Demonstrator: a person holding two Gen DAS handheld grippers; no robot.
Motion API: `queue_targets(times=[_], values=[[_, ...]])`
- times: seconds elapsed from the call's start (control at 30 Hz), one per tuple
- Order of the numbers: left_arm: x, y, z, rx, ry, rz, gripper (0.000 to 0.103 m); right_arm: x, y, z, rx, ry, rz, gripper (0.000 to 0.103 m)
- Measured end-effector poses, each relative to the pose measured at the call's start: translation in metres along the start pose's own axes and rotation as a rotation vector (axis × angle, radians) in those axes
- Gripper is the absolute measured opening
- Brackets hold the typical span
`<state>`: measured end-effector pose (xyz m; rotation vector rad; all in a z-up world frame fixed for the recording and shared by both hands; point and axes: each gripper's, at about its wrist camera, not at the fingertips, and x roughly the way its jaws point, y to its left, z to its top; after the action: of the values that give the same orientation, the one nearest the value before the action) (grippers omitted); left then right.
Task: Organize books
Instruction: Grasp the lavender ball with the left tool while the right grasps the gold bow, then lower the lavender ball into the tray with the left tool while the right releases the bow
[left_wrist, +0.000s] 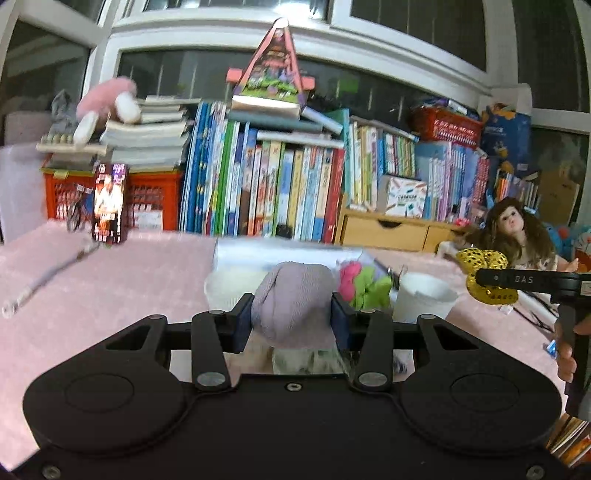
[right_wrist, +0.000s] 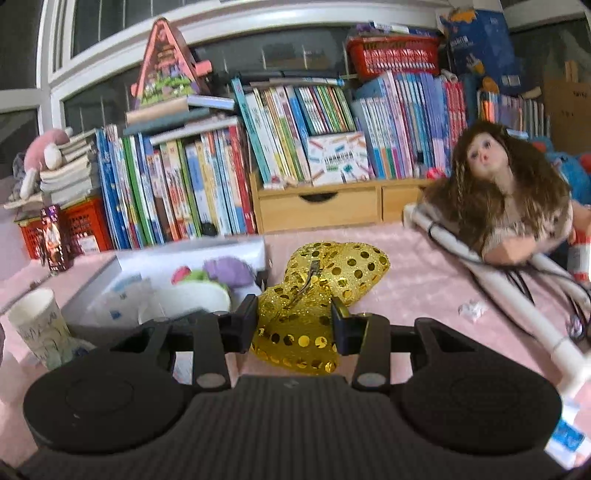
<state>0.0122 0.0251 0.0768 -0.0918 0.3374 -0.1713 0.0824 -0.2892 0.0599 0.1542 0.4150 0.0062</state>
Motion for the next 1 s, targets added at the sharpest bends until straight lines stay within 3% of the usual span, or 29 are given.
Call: queue_targets(times=[0.2,0.33,0.43,0.53,0.73,1.0], values=[[0.023,0.02,0.052,-0.044,0.051,-0.046,0.041,0.009,0.025,0.034,-0.037,-0.012,0.083,0.045],[0.06,0.033,0.089,-0.047,0.109,-0.031,0.041,0.032,0.048,0.056,-0.066,0.027,0.157,0.046],[0.1,0.042,0.111,-0.055,0.201,-0.034,0.041,0.059,0.068,0.072,-0.086,0.087,0.215,0.046],[0.152,0.057,0.125,-0.112,0.358,-0.06,0.041,0.085,0.093,0.08,-0.157,0.133,0.228,0.046],[0.23,0.073,0.126,-0.147,0.495,-0.005,0.041,0.132,0.134,0.082,-0.249,0.263,0.278,0.046],[0.292,0.078,0.107,-0.162,0.629,0.022,0.041,0.181,0.161,0.076,-0.309,0.39,0.22,0.046]])
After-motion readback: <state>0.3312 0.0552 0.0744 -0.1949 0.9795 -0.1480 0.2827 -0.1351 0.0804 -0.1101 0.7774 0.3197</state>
